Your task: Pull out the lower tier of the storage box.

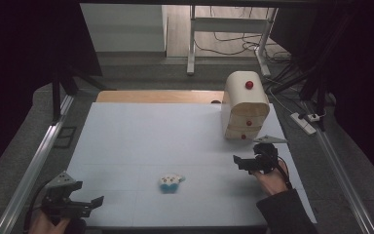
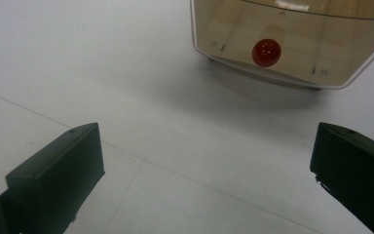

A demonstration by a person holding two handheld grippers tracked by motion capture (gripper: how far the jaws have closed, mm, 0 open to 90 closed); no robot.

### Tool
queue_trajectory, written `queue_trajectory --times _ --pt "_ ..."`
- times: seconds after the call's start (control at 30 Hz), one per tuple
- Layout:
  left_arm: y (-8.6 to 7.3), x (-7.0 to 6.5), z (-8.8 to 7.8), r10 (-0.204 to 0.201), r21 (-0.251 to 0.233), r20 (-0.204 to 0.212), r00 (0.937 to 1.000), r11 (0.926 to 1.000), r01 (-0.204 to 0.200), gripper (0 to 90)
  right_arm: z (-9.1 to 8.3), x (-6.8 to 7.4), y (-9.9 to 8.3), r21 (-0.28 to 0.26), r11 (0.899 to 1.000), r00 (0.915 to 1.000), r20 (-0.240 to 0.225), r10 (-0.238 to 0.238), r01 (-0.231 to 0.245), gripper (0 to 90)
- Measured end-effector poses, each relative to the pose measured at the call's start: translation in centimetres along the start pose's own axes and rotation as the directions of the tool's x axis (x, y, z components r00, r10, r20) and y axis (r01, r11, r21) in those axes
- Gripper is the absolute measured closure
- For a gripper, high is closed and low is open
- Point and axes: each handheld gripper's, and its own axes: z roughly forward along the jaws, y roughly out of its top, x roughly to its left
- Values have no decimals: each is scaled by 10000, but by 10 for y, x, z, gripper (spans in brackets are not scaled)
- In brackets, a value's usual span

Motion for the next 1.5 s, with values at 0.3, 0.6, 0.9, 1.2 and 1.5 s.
queue_trajectory --times 0.3,0.6,0.9,1.2,1.5 --pt "0 0 0 3 41 55 10000 10000 -4 1 6 -3 4 198 9998 9999 111 -97 94 0" --pt "0 1 0 -24 44 117 9999 10000 24 2 16 -3 11 209 9995 9989 392 -249 241 0" --pt "0 2 0 -96 32 180 9998 9999 95 2 25 -8 15 348 9993 9973 711 -175 150 0" --pt "0 2 1 -144 57 207 9997 9999 143 3 36 -13 19 360 9994 9947 1031 -54 17 0" --pt "0 3 1 -154 63 245 9996 9999 152 4 41 -14 24 330 9994 9888 1485 -170 122 107"
